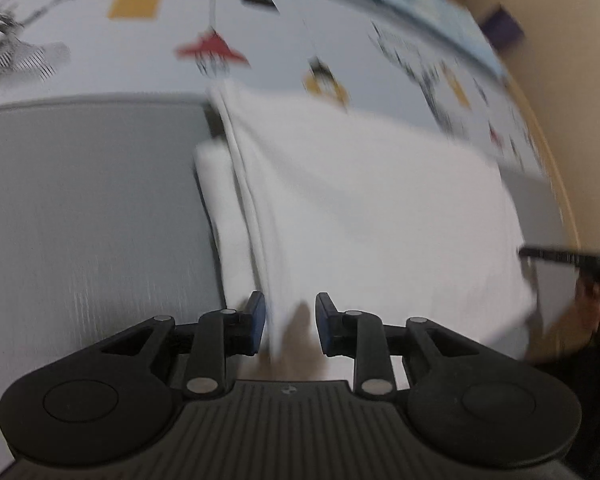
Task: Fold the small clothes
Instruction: 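Release the hem and pinch the folded edge with both grippers, then lift the folded edge with the left gripper and fold it over again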
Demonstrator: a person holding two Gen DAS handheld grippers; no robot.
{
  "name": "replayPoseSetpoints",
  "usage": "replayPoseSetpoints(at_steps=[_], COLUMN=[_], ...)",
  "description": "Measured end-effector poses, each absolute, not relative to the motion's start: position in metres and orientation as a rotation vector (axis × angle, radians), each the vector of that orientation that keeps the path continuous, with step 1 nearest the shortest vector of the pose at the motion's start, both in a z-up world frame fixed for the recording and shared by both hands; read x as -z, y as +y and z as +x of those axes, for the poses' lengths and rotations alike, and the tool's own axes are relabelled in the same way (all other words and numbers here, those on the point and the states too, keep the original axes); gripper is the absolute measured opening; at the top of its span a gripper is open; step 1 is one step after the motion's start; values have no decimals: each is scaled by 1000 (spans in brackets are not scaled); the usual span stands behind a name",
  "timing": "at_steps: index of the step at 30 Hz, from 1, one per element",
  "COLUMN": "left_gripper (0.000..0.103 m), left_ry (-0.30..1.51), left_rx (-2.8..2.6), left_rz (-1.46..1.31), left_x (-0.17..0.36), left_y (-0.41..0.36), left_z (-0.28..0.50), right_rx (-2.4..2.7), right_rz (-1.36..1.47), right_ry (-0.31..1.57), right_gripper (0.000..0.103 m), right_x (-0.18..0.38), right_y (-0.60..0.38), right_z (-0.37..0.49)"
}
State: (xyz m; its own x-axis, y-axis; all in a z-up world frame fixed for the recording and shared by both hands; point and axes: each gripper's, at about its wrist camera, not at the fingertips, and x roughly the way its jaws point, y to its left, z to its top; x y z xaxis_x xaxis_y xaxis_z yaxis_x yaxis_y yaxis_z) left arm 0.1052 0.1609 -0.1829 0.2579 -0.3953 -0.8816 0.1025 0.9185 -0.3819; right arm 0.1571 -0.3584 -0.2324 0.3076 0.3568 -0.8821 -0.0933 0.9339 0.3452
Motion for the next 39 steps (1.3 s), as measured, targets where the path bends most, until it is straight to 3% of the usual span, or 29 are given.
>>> replayPoseSetpoints(at_steps=[1, 4, 5, 6, 7, 10, 12, 15, 17, 21, 24, 26, 28, 36, 39], left_gripper=[29, 4, 4, 3, 3, 3, 3, 5, 6, 6, 6, 25, 25, 30, 47], left_ry=[1279, 1314, 1307, 1286, 1256, 1192, 1276, 1372, 1325, 1203, 1313, 1403, 1362, 1162, 1121], left_rx=[355, 353, 350, 345, 337, 299, 275, 240, 185, 215, 213, 170, 155, 75, 48], left_rz=[-238, -134, -119, -114, -133, -201, -117, 42, 34, -131, -44, 73, 23, -250, -353], left_x=[184, 190, 189, 185, 176, 158, 172, 194, 189, 168, 193, 214, 204, 173, 176], left_y=[158, 149, 149, 150, 153, 167, 159, 142, 145, 150, 131, 124, 129, 156, 169], left_z=[96, 77, 71, 66, 62, 46, 37, 26, 21, 12, 10, 8, 12, 38, 52], right_rx=[-323, -350, -353, -351, -347, -340, -311, -286, -281, -258, -299, -274, -238, -127, -109], right_rz=[226, 122, 76, 50, 58, 189, 253, 167, 102, 74, 71, -7, -47, 156, 210], right_ry=[1251, 1312, 1318, 1315, 1299, 1215, 1181, 1287, 1362, 1271, 1253, 1332, 1364, 1085, 1045], right_gripper=[37, 37, 37, 26, 4, 3, 3, 4, 5, 14, 14, 15, 29, 33, 33], right_x=[233, 239, 239, 237, 233, 209, 199, 220, 233, 216, 217, 233, 240, 199, 203], right_y=[-358, -350, -348, -349, -351, -370, -381, -373, -364, -358, -352, -348, -348, -374, -374], right_z=[148, 121, 113, 108, 103, 95, 90, 83, 78, 73, 74, 73, 74, 92, 99])
